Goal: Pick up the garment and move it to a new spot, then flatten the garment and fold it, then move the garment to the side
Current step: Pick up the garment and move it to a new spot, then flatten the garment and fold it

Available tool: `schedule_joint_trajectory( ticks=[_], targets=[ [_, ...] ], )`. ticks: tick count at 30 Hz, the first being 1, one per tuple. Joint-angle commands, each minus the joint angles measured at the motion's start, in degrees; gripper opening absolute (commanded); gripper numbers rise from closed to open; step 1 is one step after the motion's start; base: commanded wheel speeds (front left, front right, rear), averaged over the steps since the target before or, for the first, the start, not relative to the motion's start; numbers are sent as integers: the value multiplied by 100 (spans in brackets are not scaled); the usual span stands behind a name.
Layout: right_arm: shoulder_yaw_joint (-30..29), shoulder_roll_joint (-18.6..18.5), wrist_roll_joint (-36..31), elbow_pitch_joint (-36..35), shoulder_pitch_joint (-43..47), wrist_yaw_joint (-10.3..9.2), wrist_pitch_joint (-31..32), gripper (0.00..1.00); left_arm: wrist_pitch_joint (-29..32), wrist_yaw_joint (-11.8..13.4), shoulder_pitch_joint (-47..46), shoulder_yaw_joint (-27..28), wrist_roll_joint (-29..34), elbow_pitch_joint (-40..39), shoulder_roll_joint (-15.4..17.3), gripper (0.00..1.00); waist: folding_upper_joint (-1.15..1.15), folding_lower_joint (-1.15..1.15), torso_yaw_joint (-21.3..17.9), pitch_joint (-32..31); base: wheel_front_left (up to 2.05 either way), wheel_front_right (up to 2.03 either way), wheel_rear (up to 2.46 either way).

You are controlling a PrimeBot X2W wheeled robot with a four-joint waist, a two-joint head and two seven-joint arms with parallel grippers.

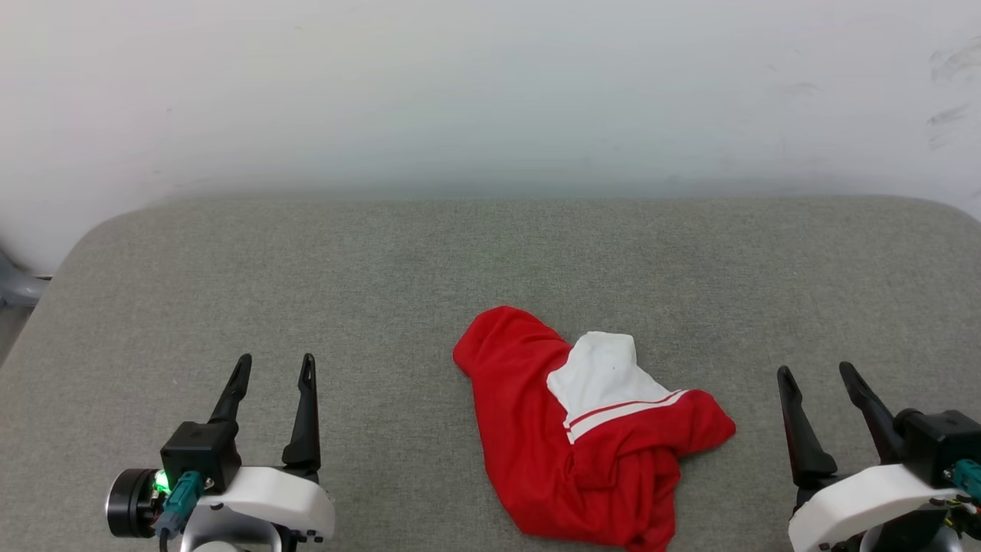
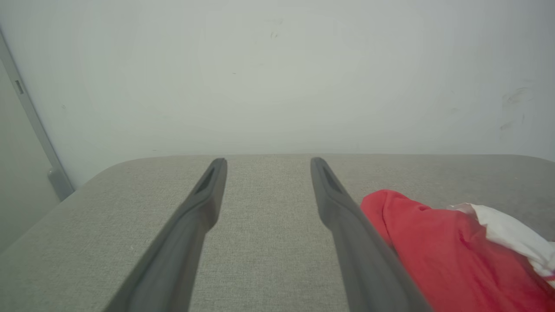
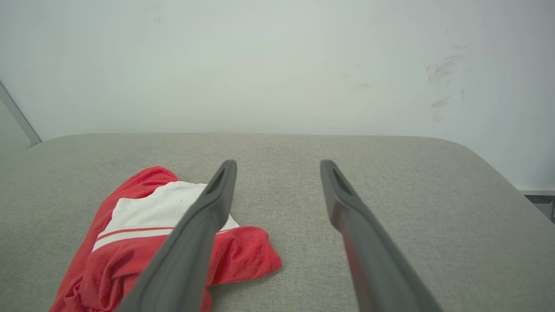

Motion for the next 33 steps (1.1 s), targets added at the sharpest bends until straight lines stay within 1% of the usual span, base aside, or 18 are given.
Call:
schedule_joint_trajectory(
  ticks=[1,4,7,9,12,16,18,23,27,33],
  targets=[
    [-8,1,-37,-34,47,-4,7,100,-25,11,59,-4,12,-32,16,100,0,0,9,0,0,0,0],
    [-32,0,-34,15,67,-4,138,100,-20,-55,44,-64,33,-23,27,100,0,0,24,-5,0,0,0],
    [-69,1,23,176,52,-3,427,100,-5,-71,-25,-115,39,-6,32,100,0,0,43,4,0,0,0],
    [-82,2,64,364,-18,-4,782,100,9,-102,-83,-155,39,3,24,100,0,0,74,20,0,0,0],
    [95,4,213,488,-207,-3,1347,100,24,-126,-166,-221,37,7,-14,100,0,0,161,66,0,0,0],
    [592,3,237,510,-522,-4,2171,100,14,-171,-255,-279,26,17,-79,100,0,0,302,175,0,0,0],
    [876,-111,237,488,-781,-4,2564,100,6,-200,-318,-289,16,4,-113,100,0,0,378,285,0,0,0],
    [1668,-391,497,572,-1486,-4,3454,100,-12,-297,-494,-328,42,50,-192,100,0,0,586,546,0,0,0],
    [2267,-625,681,743,-2035,-4,3905,100,-23,-361,-634,-337,63,122,-294,100,0,0,743,749,0,0,0],
    [2832,-857,905,1311,-2504,-5,4445,100,-24,-449,-763,-195,108,152,-416,100,0,0,872,948,0,0,0]
  ],
)
